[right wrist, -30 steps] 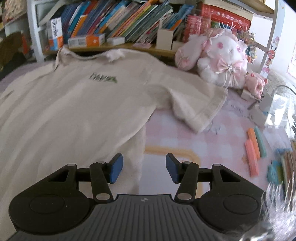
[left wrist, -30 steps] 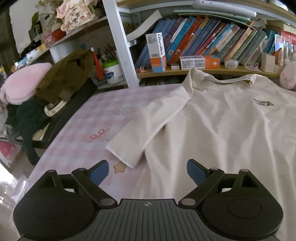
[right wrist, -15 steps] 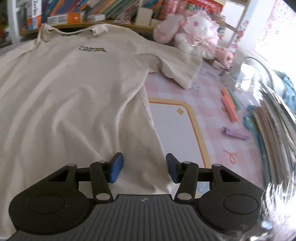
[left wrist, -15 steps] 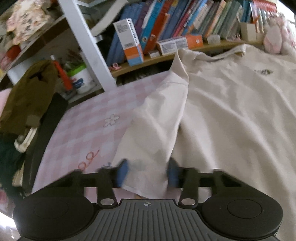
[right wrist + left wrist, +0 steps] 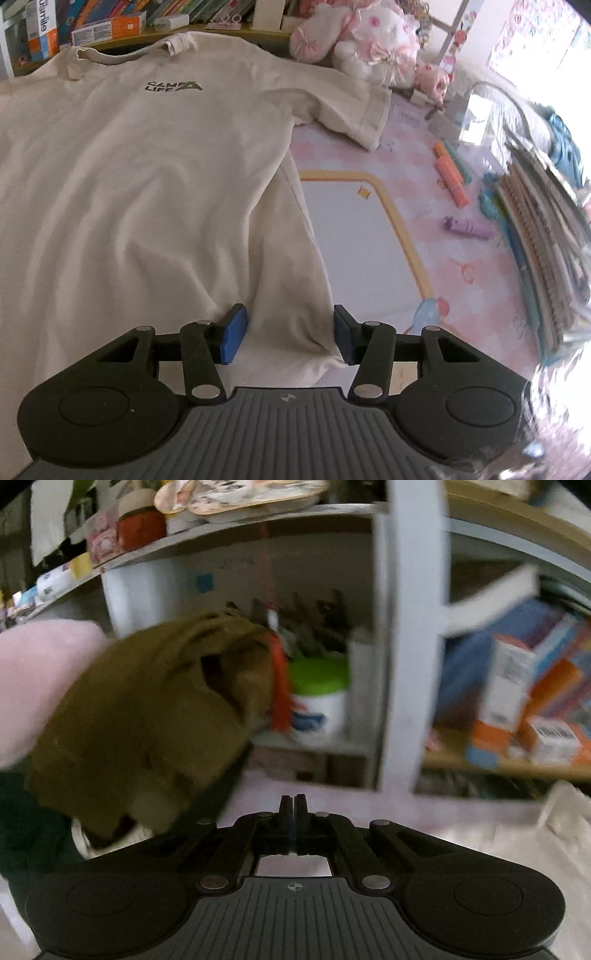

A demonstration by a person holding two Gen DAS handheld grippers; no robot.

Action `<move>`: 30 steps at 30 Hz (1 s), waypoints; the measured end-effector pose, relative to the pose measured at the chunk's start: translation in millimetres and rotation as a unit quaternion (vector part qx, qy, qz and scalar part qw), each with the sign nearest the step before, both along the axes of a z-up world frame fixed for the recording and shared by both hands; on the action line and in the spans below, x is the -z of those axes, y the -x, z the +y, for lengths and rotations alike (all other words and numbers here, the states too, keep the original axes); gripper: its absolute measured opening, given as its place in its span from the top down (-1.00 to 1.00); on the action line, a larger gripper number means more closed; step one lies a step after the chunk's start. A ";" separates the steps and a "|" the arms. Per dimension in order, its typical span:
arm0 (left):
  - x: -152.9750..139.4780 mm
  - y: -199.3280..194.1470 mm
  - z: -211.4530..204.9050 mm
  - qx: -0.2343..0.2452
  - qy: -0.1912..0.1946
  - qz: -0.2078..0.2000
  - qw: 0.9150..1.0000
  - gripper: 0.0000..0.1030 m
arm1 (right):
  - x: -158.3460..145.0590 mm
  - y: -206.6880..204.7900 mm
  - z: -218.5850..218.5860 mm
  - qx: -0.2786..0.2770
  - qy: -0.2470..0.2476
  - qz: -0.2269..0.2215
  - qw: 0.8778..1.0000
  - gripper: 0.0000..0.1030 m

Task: Fold clothes

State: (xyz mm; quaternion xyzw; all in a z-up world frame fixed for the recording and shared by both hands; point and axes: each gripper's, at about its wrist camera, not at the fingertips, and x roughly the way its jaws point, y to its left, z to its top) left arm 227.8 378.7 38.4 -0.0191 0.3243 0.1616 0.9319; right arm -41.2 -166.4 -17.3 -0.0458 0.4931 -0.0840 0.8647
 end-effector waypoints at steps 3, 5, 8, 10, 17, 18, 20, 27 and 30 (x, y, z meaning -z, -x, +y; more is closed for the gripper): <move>-3.6 -18.1 13.0 -0.016 -0.003 -0.002 1.000 1.00 | -0.6 1.9 6.7 -0.002 -0.004 0.007 1.000 0.07; -2.8 -23.7 14.9 0.002 0.009 -0.001 1.000 1.00 | -0.4 2.9 12.5 -0.008 0.005 0.009 1.000 0.07; 4.4 -21.8 4.9 0.061 0.037 0.006 0.997 0.82 | 0.1 2.8 12.2 -0.009 0.007 0.008 1.000 0.07; 17.9 -13.5 -10.4 0.086 0.022 0.032 0.996 0.82 | 0.3 3.3 10.1 -0.007 0.002 0.005 1.000 0.06; 65.5 40.4 -15.4 0.061 0.036 0.085 0.994 -0.14 | 0.8 6.2 7.8 -0.009 -0.006 -0.001 1.000 0.03; 70.0 49.4 -13.7 0.052 0.046 0.084 0.994 -0.17 | 1.1 6.4 7.4 -0.010 -0.005 -0.002 1.000 0.03; 76.0 63.2 -18.6 0.065 0.063 0.077 0.993 -0.17 | 1.4 6.5 7.2 -0.012 -0.004 -0.002 1.000 0.03; 85.7 75.2 -36.5 0.058 0.075 0.081 0.992 0.84 | 1.5 5.8 7.2 -0.018 0.000 -0.002 1.000 0.03; 82.8 90.3 -34.7 0.017 0.089 0.072 0.993 0.86 | 1.8 6.2 7.5 -0.018 0.001 -0.004 1.000 0.03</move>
